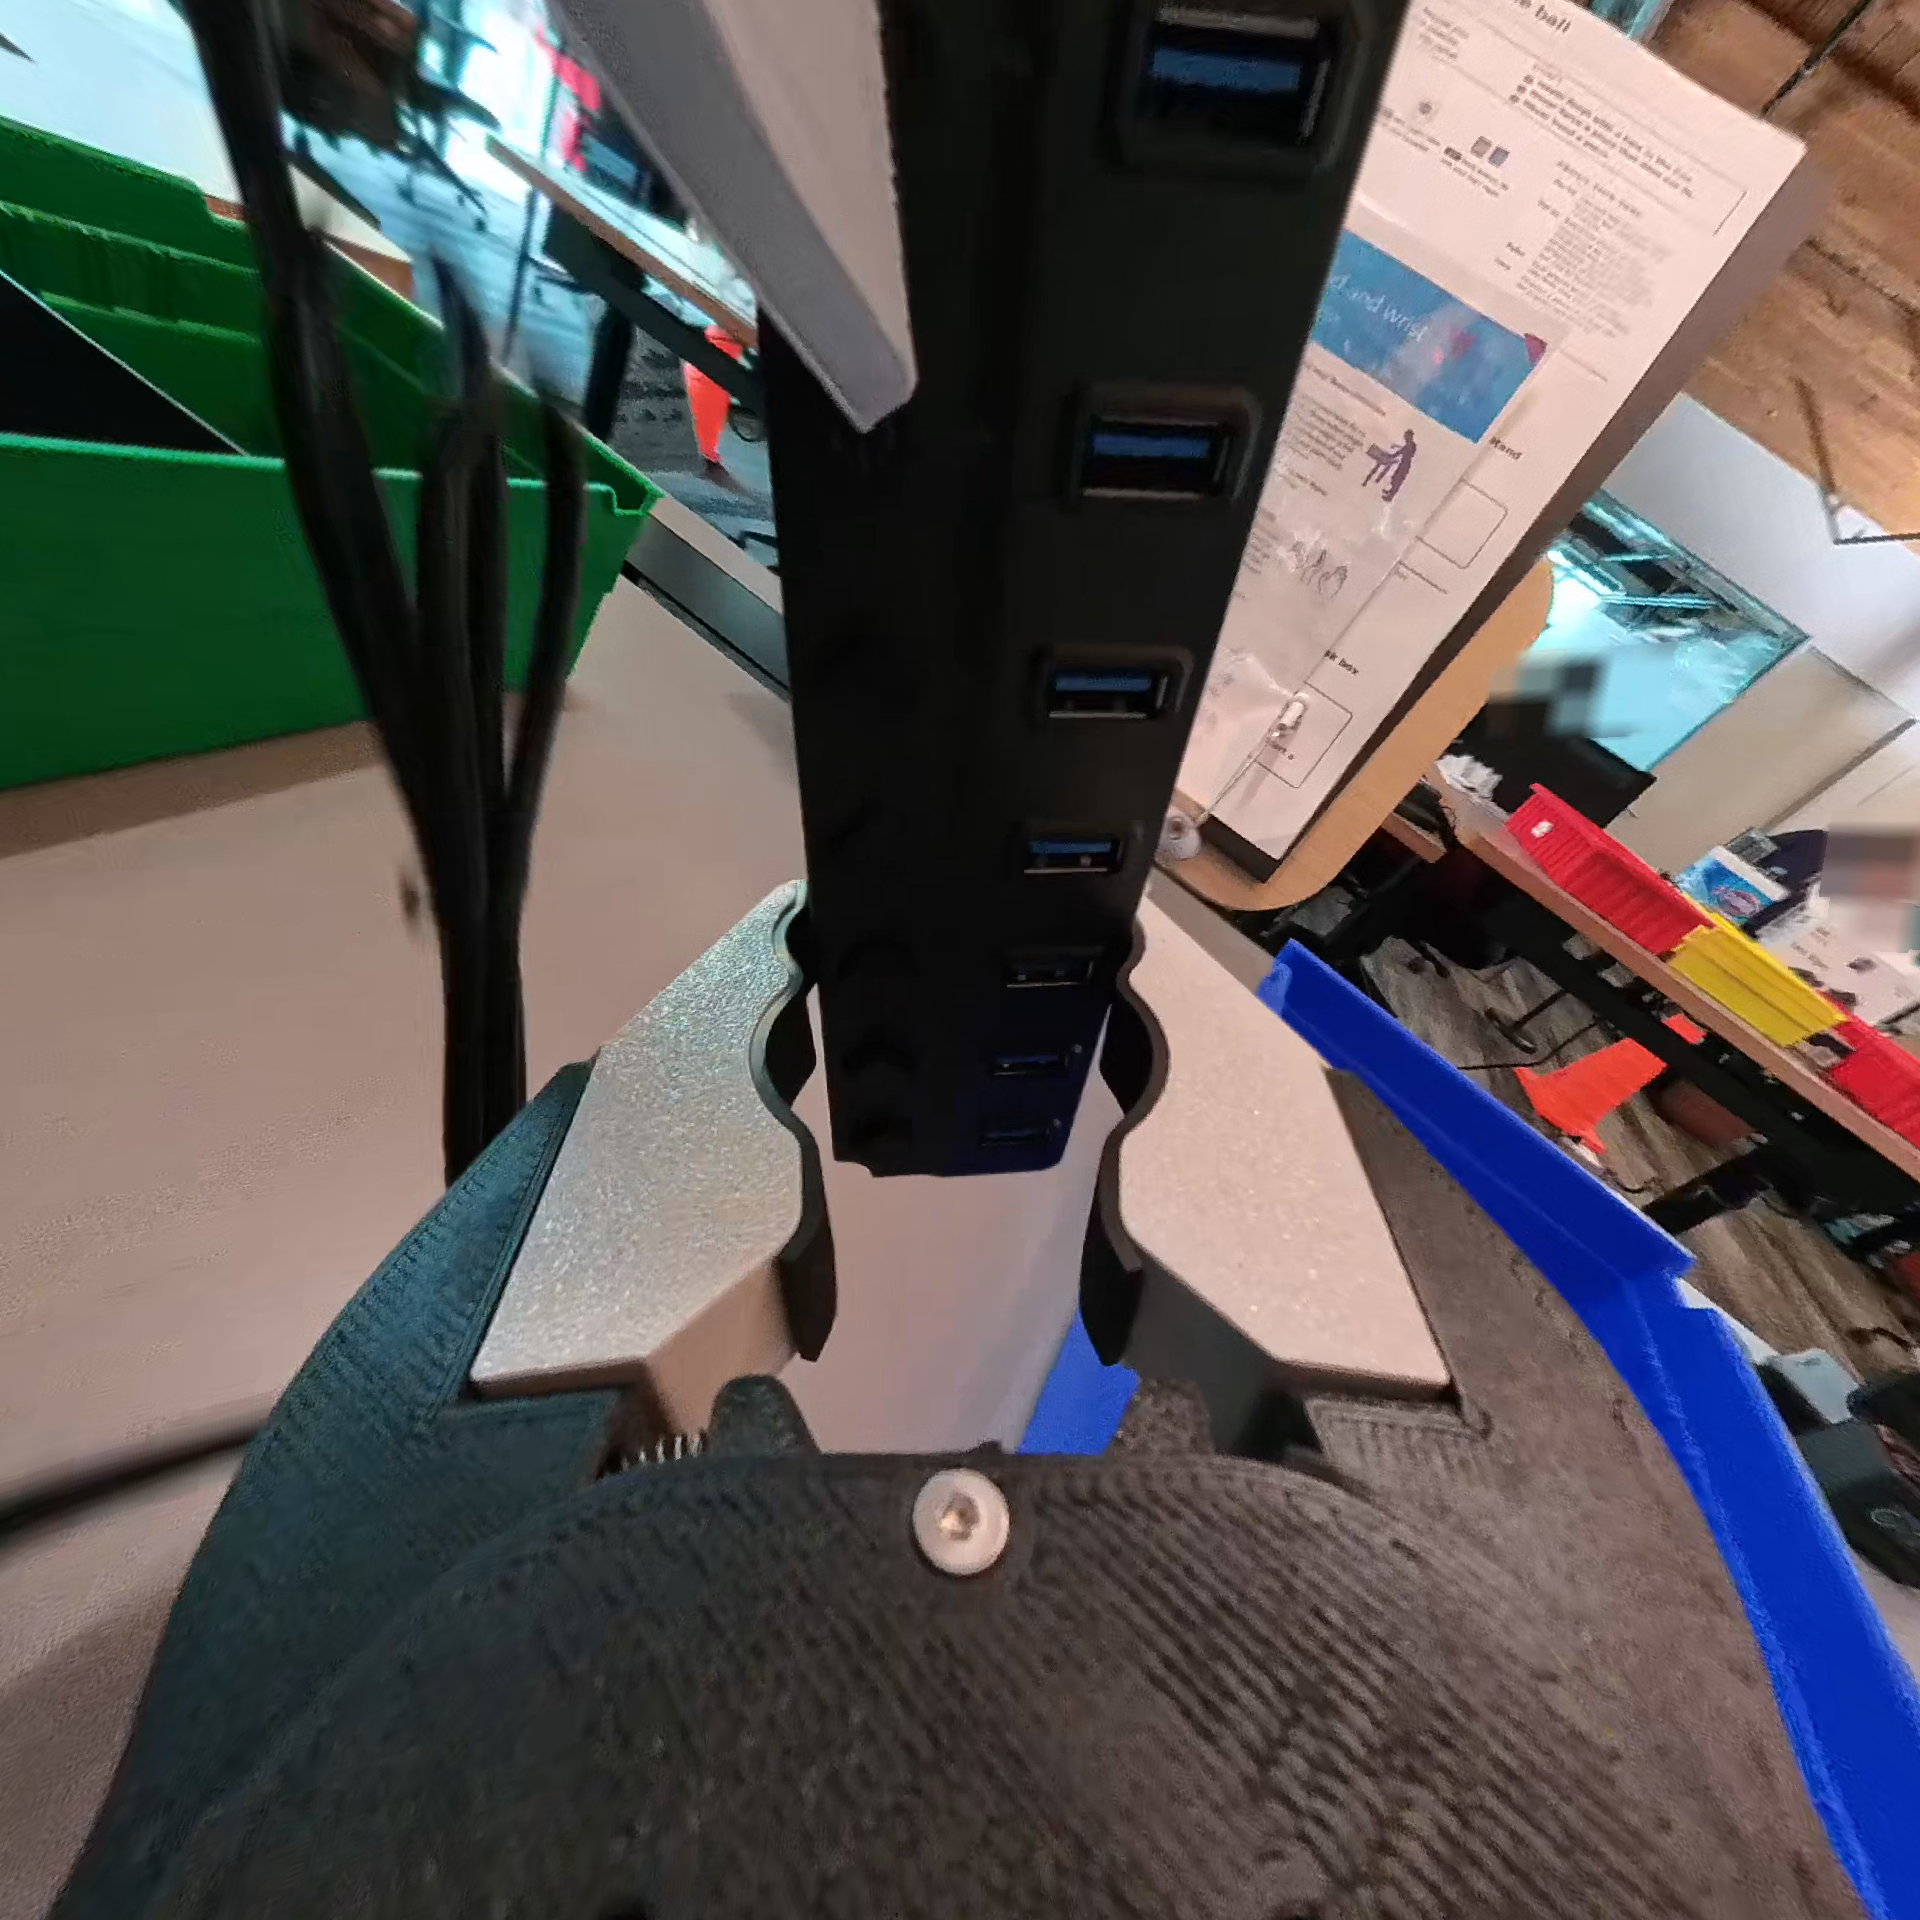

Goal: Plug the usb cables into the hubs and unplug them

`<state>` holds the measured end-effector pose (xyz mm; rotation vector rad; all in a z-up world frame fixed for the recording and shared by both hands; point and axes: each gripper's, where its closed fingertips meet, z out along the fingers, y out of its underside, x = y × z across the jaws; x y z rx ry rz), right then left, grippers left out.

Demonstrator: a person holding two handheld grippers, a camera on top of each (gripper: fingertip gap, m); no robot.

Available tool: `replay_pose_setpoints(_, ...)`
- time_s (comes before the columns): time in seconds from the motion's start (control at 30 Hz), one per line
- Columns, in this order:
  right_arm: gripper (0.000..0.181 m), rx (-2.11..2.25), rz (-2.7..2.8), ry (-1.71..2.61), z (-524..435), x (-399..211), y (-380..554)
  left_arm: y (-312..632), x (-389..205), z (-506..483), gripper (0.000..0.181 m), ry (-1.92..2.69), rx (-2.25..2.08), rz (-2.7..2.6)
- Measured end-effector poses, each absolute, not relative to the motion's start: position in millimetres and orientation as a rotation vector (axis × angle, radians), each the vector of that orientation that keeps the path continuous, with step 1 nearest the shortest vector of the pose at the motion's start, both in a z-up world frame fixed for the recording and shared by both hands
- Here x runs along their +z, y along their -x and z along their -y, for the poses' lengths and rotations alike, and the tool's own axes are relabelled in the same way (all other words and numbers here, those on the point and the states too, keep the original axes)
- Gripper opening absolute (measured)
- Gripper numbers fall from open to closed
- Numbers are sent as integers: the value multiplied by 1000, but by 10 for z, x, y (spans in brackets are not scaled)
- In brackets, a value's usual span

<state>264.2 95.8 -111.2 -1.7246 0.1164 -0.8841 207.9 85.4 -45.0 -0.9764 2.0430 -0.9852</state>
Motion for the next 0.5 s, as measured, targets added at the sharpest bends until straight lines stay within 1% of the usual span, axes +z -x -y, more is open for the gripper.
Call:
replay_pose_setpoints(0.1, 52, -745, -60, 1725, -1032, -1147, -2545, -2054, -438, -872, 22, 877, -1030, -2108)
replay_pose_setpoints(0.2, 55, -497, 101, 1728, -1045, -1145, -2312, -1922, -449, -939, 21, 685, -1057, -2243)
replay_pose_setpoints(0.27, 80, -249, 227, 1677, -979, -1090, -2028, -1752, -423, -923, 21, 457, -1120, -2349)
replay_pose_setpoints(0.3, 85, -120, 257, 1641, -928, -1032, -1898, -1634, -403, -895, 21, 324, -1161, -2403)
replay_pose_setpoints(0.4, 84, 116, 243, 1513, -835, -787, -1713, -1447, -298, -840, 21, 122, -1242, -2467)
replay_pose_setpoints(0.5, 67, 121, 298, 1486, -860, -727, -1573, -1438, -292, -823, 21, 73, -1190, -2528)
